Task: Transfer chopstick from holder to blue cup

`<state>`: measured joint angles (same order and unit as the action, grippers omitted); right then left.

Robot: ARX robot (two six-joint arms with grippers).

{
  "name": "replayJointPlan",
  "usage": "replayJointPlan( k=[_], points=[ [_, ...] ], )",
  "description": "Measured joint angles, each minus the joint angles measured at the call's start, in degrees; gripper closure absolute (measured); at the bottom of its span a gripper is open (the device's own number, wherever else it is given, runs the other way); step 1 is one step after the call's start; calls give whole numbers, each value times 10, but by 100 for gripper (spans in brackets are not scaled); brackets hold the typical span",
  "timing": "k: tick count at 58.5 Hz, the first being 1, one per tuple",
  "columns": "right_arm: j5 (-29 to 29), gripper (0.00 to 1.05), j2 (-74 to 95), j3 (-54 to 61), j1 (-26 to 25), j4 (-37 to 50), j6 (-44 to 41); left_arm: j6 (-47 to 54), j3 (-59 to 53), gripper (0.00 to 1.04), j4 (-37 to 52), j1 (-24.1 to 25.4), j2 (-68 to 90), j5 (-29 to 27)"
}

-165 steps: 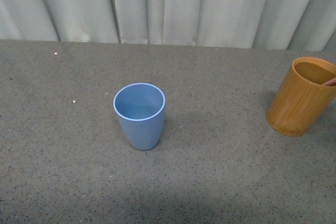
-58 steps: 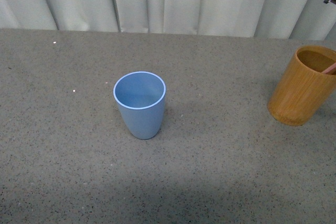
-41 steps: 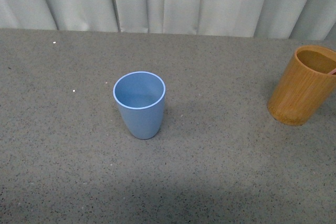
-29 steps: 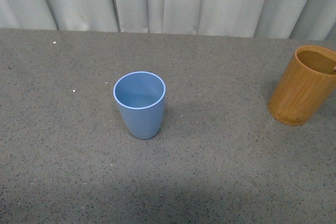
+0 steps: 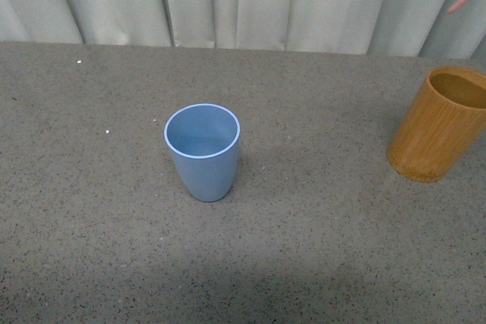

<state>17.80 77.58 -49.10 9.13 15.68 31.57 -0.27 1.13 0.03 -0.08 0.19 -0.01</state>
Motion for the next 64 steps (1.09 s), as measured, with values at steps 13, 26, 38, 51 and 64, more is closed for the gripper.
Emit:
replayJointPlan(
  k=[13, 26, 38, 51, 64],
  points=[
    [-9, 104, 37, 21, 48, 54, 36, 0, 0, 7, 0, 0, 0, 0],
    [-19, 104, 80, 54, 86, 111, 89, 0, 0, 7, 0, 0, 0, 0],
    [-21, 104, 102, 64, 115, 139, 127, 0, 0, 7, 0, 0, 0, 0],
    [-26, 104, 126, 65, 145, 160, 152, 0, 0, 7, 0, 0, 0, 0],
    [-39, 104, 146, 65, 160, 173, 163, 0, 0, 7, 0, 0, 0, 0]
  ],
)
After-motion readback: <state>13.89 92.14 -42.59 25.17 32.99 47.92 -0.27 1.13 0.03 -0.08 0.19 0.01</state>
